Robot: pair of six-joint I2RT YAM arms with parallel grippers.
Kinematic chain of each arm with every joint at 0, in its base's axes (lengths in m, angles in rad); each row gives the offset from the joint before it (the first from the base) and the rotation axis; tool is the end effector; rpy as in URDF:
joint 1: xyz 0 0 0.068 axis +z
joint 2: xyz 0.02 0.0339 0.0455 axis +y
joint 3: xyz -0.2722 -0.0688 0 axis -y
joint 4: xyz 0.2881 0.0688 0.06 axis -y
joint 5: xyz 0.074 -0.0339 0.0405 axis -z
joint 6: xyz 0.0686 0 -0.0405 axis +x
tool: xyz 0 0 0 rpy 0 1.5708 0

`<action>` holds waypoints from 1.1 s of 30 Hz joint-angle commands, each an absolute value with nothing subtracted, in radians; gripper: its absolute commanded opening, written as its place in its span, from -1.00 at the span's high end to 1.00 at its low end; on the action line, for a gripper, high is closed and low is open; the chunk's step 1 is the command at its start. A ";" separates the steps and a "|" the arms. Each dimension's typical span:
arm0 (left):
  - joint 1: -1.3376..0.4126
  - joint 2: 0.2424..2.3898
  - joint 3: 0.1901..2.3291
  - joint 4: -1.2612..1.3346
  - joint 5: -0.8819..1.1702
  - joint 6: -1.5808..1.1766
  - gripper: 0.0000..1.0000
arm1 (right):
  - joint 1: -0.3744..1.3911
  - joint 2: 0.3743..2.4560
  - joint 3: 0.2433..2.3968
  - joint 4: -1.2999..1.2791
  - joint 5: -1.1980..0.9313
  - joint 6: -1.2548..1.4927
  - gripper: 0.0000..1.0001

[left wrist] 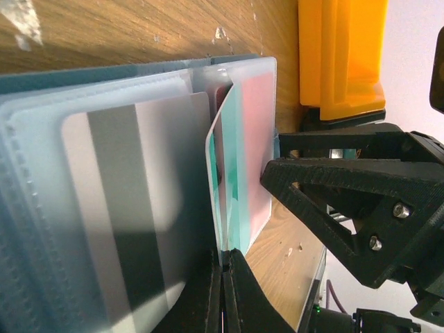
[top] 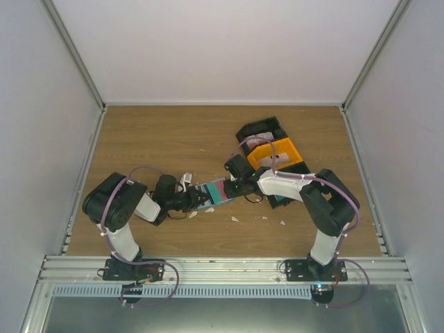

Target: Put the credit cards into the card holder

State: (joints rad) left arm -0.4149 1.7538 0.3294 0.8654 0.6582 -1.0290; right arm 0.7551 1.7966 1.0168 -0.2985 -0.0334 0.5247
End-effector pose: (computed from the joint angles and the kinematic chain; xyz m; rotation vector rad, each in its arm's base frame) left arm 0.2390 -0.1511 0.0369 -0.2887 2.3932 -1.4742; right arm 0.2864 0.2727 0.0933 -0.3254 2.7120 0.4465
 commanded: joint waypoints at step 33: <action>-0.518 1.759 0.500 0.651 0.604 -0.950 0.92 | 0.750 1.720 0.910 -0.208 -0.131 0.559 -0.01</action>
State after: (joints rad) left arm -0.4988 1.7741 0.4690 0.7120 0.6201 -1.0012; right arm 0.7425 1.7447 0.9348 -0.2268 -0.0593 0.5556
